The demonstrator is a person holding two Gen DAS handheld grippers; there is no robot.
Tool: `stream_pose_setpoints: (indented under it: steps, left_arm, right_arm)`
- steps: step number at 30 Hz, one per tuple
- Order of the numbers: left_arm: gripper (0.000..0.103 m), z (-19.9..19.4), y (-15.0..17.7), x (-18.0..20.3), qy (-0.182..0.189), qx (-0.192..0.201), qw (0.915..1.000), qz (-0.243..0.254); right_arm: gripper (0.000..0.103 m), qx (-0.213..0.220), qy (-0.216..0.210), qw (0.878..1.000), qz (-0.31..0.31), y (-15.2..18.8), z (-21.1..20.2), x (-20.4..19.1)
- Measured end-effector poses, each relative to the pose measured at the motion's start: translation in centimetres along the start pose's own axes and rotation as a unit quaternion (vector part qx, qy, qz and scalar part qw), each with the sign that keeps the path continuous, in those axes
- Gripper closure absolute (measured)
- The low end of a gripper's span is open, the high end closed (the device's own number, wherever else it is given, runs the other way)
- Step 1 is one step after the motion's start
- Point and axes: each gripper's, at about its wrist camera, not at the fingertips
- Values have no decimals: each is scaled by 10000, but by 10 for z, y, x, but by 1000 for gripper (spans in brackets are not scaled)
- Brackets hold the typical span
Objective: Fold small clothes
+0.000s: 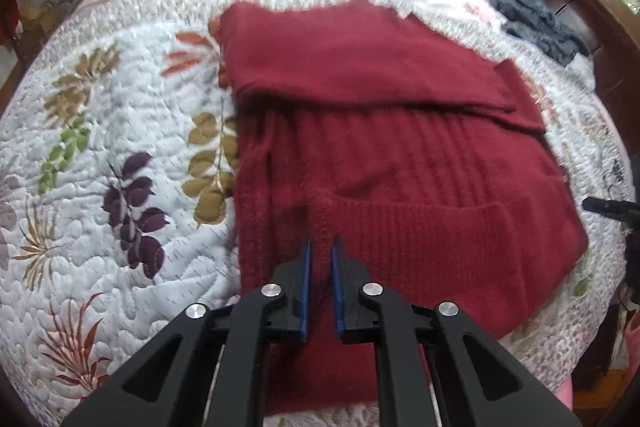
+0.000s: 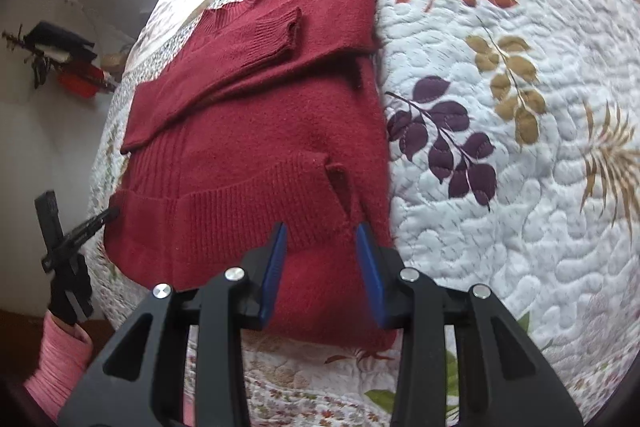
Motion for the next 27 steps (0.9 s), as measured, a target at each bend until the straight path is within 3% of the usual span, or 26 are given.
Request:
stream_pose_setpoints:
  steps: [2,5,9,13,14,17,18,22,25,27]
  left_arm:
    - [83,13,-3,-2,-12,-175,9998,-40]
    - [78,24,-5,-2,-69,-239,9997,-66]
    - [79,25,-6,0,-52,-202,9998,-64]
    - [88,25,-6,4,-74,-152,9999,-24]
    - [90,24,-6,6,-84,-128,9999,-6]
    - [91,19,-4,8,-66,-67,10000,1]
    - [91,16,-3,8,-38,-41,10000,2]
    - [91,9,-1,15,64,29,9999,103]
    - [90,19,-5,14,-29,-115,9998,128]
    - [82,27,-7,12,-44,-196,9998,64]
  right_arm:
    - [62,-32,75,9999,-108,-3,3,-2]
    - [59,-68,305,9990,-332,-7,8,-7]
    - [57,-177,489,9968,-603,-16,18,-13]
    - [55,-316,803,9931,-799,-24,34,-17]
    - [56,-348,842,9924,-827,-25,37,-17]
    - [81,-437,891,9902,-986,-23,45,-21]
    - [84,-446,895,9897,-1024,-22,46,-23]
    - [87,-457,902,9886,-1116,-21,46,-23]
    - [81,-565,863,9898,-986,-26,49,-18]
    - [78,-607,797,9906,-933,-26,52,-17]
Point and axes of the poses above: each gripper's, at about its wrist camera, not at the fingertips, and z roughly the way its jaws point, x to its right, y to its underside, and after that the axes turned 8 degrees about -x, right-handed
